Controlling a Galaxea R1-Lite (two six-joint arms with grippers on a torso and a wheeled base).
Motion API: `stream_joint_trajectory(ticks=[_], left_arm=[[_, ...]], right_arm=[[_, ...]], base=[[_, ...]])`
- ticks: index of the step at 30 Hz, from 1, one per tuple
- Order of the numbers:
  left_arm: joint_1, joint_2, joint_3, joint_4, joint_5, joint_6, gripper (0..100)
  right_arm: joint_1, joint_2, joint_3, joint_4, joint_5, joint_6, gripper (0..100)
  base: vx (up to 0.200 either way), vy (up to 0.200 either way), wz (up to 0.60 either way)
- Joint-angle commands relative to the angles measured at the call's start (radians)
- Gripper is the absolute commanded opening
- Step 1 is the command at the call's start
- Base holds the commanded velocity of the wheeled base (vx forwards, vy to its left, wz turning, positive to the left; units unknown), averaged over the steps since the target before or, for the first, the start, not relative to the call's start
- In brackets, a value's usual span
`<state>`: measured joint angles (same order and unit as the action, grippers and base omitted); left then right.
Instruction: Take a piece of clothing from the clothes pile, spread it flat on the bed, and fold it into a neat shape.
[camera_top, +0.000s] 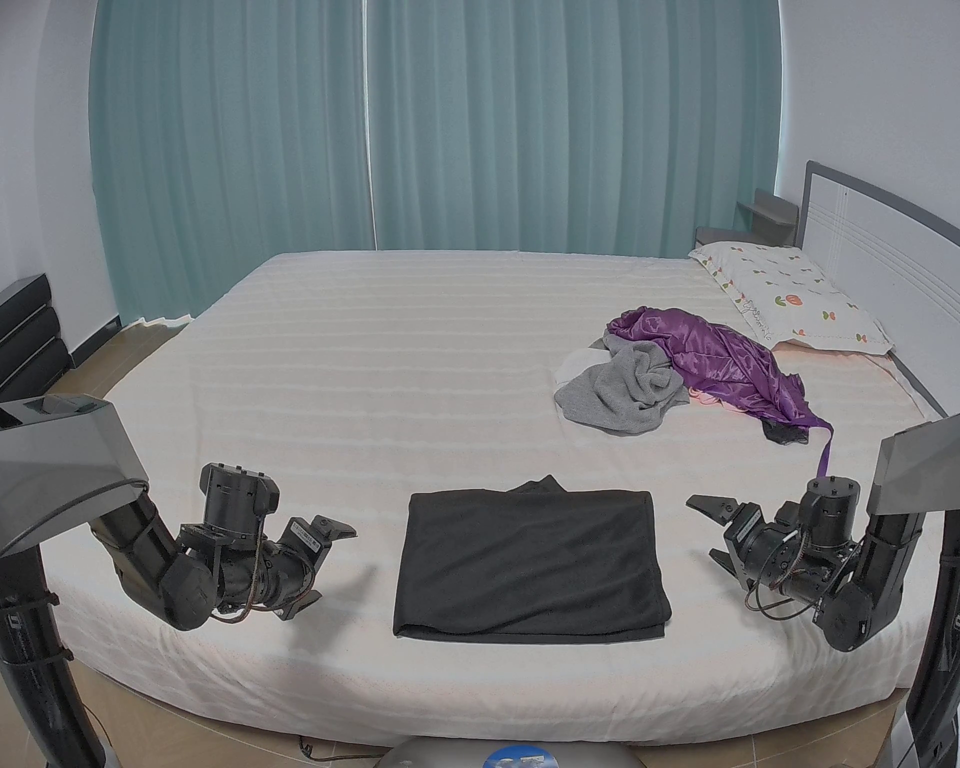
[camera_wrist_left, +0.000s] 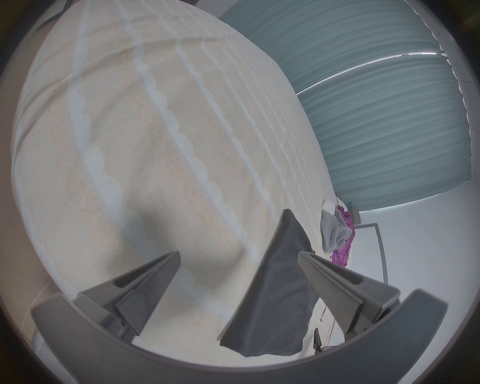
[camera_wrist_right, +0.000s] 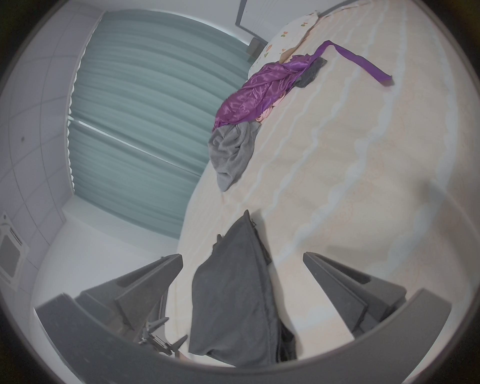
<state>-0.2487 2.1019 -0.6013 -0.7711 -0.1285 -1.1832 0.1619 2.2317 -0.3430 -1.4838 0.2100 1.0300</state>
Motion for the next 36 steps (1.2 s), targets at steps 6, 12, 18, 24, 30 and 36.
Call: stream_joint_trajectory(ticks=[6, 12, 18, 24, 30, 36], left_arm=[[-0.029, -0.031, 0.032, -0.001, -0.026, 0.002, 100], [-0.040, -0.030, 0.034, -0.001, -0.026, 0.002, 100], [-0.040, -0.031, 0.026, -0.001, -0.020, 0.008, 100], [-0.040, -0.016, -0.040, 0.001, -0.011, 0.053, 100], [-0.038, 0.041, -0.091, -0.001, 0.029, 0.215, 100], [-0.040, 0.107, -0.138, -0.001, 0.032, 0.320, 100]], right_arm=[[0.010, 0.046, 0.094, -0.084, 0.000, 0.067, 100], [-0.002, 0.048, 0.113, -0.084, 0.002, 0.073, 100], [-0.002, 0.055, 0.114, -0.084, 0.002, 0.078, 100], [-0.002, 0.057, 0.116, -0.084, 0.002, 0.104, 100], [-0.002, 0.078, 0.114, -0.084, 0.000, 0.105, 100], [0.002, 0.080, 0.116, -0.084, 0.000, 0.104, 100]], base=[[0.000, -0.200, 0.00], [0.000, -0.200, 0.00], [0.000, -0.100, 0.00], [0.000, 0.000, 0.00], [0.000, 0.000, 0.00], [0.000, 0.000, 0.00]])
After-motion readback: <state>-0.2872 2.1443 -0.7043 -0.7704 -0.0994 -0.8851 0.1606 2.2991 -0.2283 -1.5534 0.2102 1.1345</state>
